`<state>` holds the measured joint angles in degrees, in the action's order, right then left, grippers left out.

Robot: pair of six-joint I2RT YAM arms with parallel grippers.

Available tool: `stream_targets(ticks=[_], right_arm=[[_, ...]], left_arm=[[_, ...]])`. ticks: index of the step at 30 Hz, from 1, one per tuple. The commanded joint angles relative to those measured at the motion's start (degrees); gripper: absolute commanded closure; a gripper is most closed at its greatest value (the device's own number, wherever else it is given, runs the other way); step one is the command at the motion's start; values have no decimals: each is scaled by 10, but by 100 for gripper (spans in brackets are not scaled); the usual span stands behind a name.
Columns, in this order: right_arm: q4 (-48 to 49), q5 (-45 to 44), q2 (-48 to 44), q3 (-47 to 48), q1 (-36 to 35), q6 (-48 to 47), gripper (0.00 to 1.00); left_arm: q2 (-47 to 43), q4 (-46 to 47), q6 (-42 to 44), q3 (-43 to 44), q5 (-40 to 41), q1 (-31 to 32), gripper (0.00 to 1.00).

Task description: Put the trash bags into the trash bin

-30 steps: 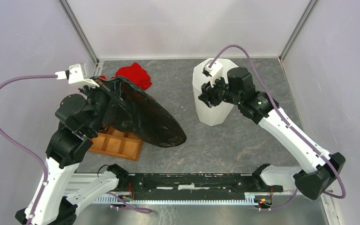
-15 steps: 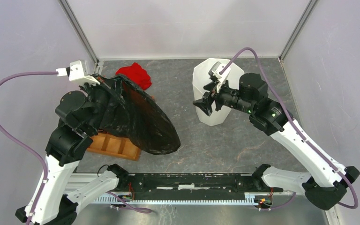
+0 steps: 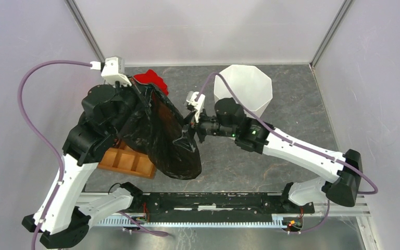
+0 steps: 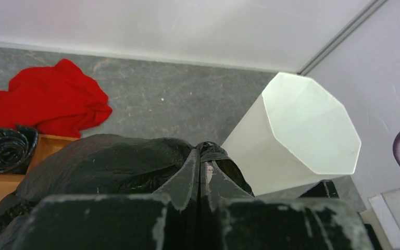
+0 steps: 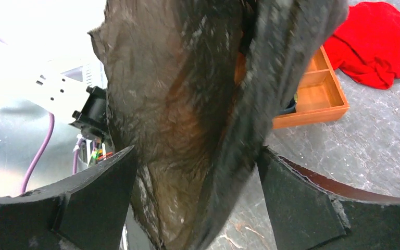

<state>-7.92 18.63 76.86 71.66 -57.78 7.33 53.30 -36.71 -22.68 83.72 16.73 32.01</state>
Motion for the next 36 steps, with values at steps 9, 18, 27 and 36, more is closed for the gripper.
stream_targets(ticks=[9,18,27,36], right_arm=[[136,-355,72,51,-148,83,4],[170,-620,163,97,-217,9,2],[292,-686,174,46,-225,-96,25],[339,-542,101,13,-185,-127,99]], left_arm=[[26,-6,17,13,-6,2,98],[27,17,19,21,-27,2,98],[8,21,25,21,-44,2,98],[-55,23,54,18,-25,2,66]])
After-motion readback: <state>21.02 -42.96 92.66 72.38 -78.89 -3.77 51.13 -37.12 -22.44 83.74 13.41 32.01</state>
